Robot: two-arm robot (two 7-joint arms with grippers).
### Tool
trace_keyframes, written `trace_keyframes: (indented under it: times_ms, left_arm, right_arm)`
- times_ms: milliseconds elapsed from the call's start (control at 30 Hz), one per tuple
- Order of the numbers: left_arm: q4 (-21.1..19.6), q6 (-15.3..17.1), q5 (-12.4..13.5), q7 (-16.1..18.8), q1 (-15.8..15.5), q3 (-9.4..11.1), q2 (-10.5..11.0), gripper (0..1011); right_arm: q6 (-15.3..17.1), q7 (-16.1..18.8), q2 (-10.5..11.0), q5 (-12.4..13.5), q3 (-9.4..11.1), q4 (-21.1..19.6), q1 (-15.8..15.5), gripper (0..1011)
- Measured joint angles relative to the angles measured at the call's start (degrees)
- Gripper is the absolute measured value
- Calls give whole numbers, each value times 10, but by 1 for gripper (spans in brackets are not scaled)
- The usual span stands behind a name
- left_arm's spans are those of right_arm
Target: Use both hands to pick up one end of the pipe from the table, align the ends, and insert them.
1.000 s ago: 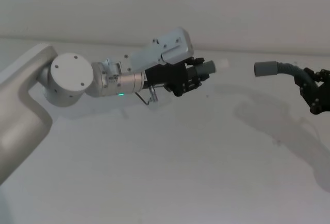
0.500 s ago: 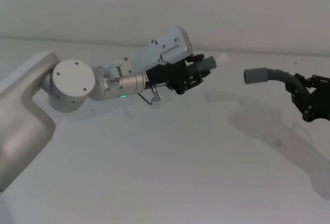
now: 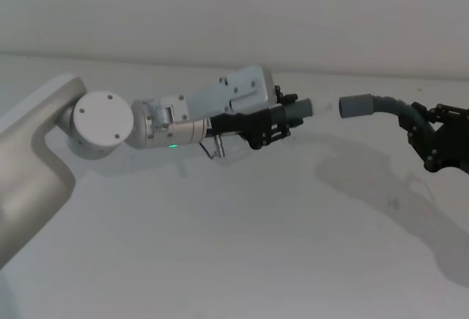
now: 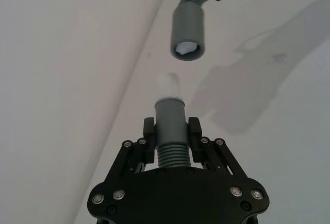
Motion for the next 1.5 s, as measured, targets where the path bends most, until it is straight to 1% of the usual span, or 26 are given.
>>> trace_keyframes:
  times_ms: [333,633,800,933,1167,1333,1500]
  left_arm:
    - [1,-24,9,-10,-3,10,6,382]
    - [1,-33,13,-13,-4,14,9,382]
    - [2,-37,14,-15,-4,16,10,382]
    - [2,-39,15,-16,-4,17,11,382]
    - [2,-41,16,-16,-5,17,11,382]
    - [2,-42,16,-17,-5,18,11,382]
    - [2,-42,16,-17,-5,18,11,382]
  right_arm:
    - [2,-1,4,-13,-5,-6,-4,224]
    - [10,1,9,-30,-11,-12,-8,224]
    - [13,0,9,-33,-10,-13,-12,224]
    - [14,-1,6,-28,-3,-14,-16,224]
    - [13,-1,3,-9,12,-13,-22,224]
    - [14,-6,0,-2,19,-11,-23,224]
    - [16,-8,0,-1,20,-10,-23,224]
